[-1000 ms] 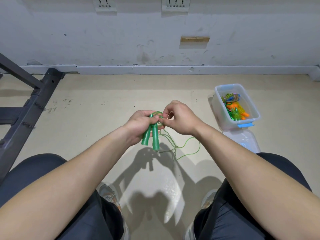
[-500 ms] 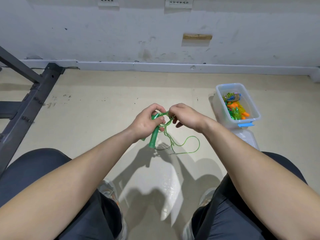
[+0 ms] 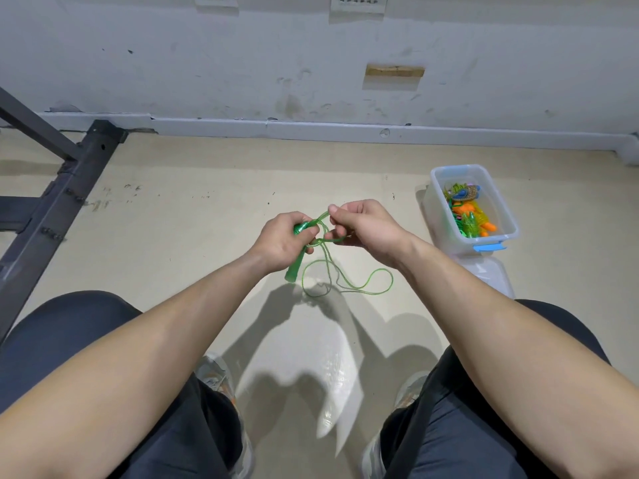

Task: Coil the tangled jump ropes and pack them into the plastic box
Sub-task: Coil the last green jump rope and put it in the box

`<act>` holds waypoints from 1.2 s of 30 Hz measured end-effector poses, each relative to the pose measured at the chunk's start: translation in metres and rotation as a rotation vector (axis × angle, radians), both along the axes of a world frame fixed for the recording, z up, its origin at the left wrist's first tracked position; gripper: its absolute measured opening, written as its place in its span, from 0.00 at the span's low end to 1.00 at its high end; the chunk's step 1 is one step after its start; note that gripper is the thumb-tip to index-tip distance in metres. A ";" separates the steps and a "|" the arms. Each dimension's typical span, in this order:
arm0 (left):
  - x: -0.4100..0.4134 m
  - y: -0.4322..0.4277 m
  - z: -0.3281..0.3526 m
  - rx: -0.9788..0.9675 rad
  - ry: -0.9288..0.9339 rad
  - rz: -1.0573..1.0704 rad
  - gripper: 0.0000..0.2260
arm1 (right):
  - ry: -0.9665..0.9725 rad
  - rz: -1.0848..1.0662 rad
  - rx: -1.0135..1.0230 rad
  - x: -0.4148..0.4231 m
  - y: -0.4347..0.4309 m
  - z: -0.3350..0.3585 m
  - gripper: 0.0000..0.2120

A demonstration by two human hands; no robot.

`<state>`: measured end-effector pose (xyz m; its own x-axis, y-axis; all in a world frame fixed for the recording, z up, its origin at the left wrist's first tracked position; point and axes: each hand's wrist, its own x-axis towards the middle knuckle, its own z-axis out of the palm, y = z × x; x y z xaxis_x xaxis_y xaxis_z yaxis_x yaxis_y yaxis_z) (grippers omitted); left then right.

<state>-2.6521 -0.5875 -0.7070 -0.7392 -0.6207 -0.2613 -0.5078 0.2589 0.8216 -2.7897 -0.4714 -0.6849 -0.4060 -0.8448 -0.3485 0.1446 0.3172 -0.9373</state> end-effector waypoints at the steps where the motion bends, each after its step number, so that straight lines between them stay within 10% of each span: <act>1: 0.000 -0.002 -0.001 0.007 0.000 0.008 0.05 | 0.009 -0.014 0.012 0.001 -0.001 0.001 0.14; 17: 0.009 -0.051 -0.013 -0.171 -0.066 0.296 0.07 | -0.361 0.059 -0.054 0.003 0.007 0.014 0.22; 30: 0.019 -0.093 -0.003 -0.283 -0.212 0.209 0.09 | -0.689 0.519 0.016 -0.014 0.035 0.021 0.35; 36: 0.026 -0.120 0.017 -0.376 -0.247 0.205 0.10 | -0.386 0.469 0.114 -0.023 0.046 0.026 0.24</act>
<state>-2.6258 -0.7071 -0.6897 -0.5360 -0.8319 -0.1437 -0.7474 0.3886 0.5389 -2.8123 -0.4251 -0.6589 0.1730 -0.8514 -0.4952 0.2876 0.5246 -0.8013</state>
